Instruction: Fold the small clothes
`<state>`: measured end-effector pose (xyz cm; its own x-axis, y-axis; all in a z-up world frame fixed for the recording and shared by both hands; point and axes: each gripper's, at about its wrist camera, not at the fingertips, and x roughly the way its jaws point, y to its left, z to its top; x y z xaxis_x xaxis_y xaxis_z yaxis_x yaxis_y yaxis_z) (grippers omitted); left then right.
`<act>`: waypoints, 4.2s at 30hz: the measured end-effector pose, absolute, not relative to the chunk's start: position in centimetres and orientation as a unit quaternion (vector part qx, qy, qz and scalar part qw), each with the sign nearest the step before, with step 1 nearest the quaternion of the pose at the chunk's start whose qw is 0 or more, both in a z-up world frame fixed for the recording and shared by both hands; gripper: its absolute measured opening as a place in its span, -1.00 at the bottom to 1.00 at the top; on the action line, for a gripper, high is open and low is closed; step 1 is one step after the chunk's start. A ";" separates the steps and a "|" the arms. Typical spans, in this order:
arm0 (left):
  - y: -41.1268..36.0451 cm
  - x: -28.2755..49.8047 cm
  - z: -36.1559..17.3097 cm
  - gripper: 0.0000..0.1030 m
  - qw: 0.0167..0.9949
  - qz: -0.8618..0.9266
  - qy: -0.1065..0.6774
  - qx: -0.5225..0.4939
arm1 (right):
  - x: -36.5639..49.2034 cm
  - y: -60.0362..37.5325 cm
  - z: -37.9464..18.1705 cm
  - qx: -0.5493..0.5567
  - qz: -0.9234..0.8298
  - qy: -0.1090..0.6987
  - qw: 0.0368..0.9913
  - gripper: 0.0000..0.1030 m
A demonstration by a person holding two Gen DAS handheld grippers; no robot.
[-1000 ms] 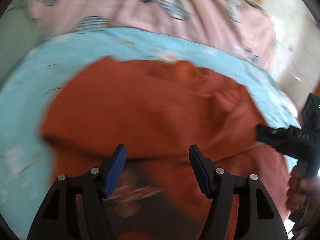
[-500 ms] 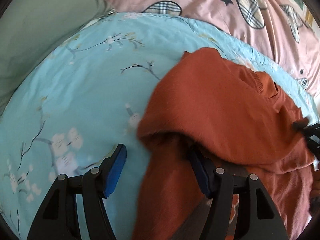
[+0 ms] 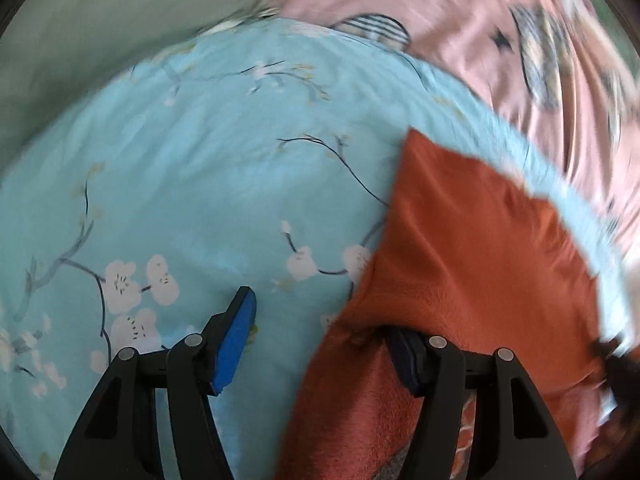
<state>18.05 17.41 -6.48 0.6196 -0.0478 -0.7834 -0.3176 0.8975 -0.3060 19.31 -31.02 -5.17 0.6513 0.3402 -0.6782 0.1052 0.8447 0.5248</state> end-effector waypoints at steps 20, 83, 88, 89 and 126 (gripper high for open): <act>19.3 15.8 -6.0 0.22 0.870 0.045 0.414 -0.263 | 16.5 -31.4 -3.9 0.205 0.038 0.416 0.885 -0.72; 14.2 -7.9 0.0 -0.90 0.876 -0.218 0.405 -0.146 | -8.6 -36.9 -0.5 0.206 0.285 0.387 0.852 -0.85; 15.1 -6.1 2.7 -0.91 0.897 -0.202 0.363 -0.152 | -7.3 -37.8 1.2 0.222 0.258 0.356 0.870 -0.85; 15.3 -5.7 3.4 -0.91 0.901 -0.200 0.354 -0.154 | -7.0 -37.8 1.4 0.228 0.254 0.351 0.872 -0.85; 14.9 23.7 1.2 -0.90 0.910 -0.069 0.362 -0.189 | 20.8 -39.5 0.3 0.235 0.114 0.386 0.885 -0.85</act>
<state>23.74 14.85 1.23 0.7281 -0.2621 -0.6334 -0.0123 0.9189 -0.3943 20.78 -39.51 0.26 0.6768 0.3827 -0.6289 -0.0195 0.8633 0.5043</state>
